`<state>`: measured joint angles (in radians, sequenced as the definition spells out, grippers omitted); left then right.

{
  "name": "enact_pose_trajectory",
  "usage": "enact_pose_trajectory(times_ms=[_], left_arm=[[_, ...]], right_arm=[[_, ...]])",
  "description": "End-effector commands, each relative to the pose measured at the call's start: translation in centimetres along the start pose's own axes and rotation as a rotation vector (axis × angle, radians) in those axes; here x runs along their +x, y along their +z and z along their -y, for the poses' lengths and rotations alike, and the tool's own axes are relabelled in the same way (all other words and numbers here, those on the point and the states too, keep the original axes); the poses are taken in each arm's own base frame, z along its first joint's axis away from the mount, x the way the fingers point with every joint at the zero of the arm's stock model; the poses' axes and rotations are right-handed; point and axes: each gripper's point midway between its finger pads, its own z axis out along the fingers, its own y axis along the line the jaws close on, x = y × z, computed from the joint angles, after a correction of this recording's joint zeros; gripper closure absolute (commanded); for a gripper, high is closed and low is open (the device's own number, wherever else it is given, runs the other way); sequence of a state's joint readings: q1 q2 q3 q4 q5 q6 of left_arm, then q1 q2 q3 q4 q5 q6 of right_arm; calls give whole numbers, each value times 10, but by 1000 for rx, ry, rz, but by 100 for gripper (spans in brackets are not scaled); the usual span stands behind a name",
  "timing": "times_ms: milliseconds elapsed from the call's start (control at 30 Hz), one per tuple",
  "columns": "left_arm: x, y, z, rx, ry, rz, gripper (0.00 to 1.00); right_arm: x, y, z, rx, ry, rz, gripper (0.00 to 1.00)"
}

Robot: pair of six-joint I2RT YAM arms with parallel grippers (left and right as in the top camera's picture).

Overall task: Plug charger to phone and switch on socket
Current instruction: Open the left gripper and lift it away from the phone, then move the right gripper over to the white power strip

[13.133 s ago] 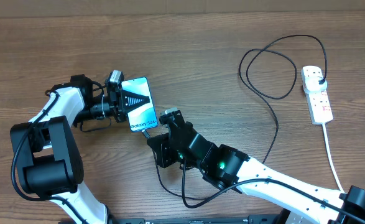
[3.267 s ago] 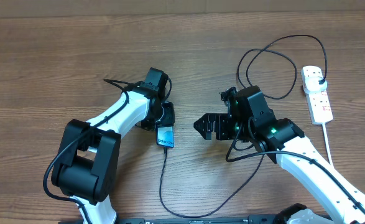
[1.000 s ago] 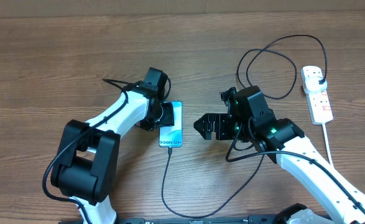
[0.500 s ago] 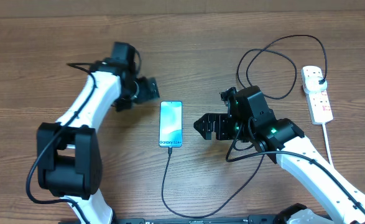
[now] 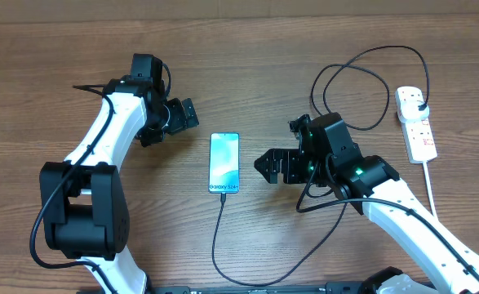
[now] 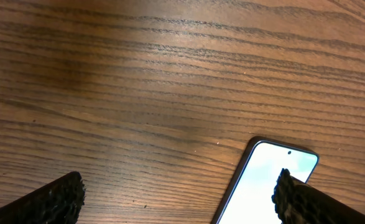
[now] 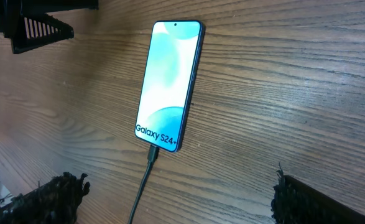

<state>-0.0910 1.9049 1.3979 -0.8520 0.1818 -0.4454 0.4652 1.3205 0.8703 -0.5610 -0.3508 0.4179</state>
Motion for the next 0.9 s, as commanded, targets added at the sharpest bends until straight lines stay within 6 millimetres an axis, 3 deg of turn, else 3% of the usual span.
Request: enact_pose_trajectory(times_ms=[0, 433, 600, 733, 867], left_arm=[[-4, -1, -1, -6, 3, 11, 0], [-4, -1, -1, -6, 3, 11, 0], [-4, -1, -1, -6, 3, 11, 0], [-4, -1, -1, -6, 3, 11, 1], [-4, -1, 0, -6, 3, 11, 0]], right_arm=[[-9, -2, -3, 1, -13, 24, 0], [-10, -2, -3, -2, -3, 27, 0], [-29, -8, -10, -36, 43, 90, 0], [-52, -30, -7, -9, 107, 128, 0], [-81, -75, 4, 76, 148, 170, 0]])
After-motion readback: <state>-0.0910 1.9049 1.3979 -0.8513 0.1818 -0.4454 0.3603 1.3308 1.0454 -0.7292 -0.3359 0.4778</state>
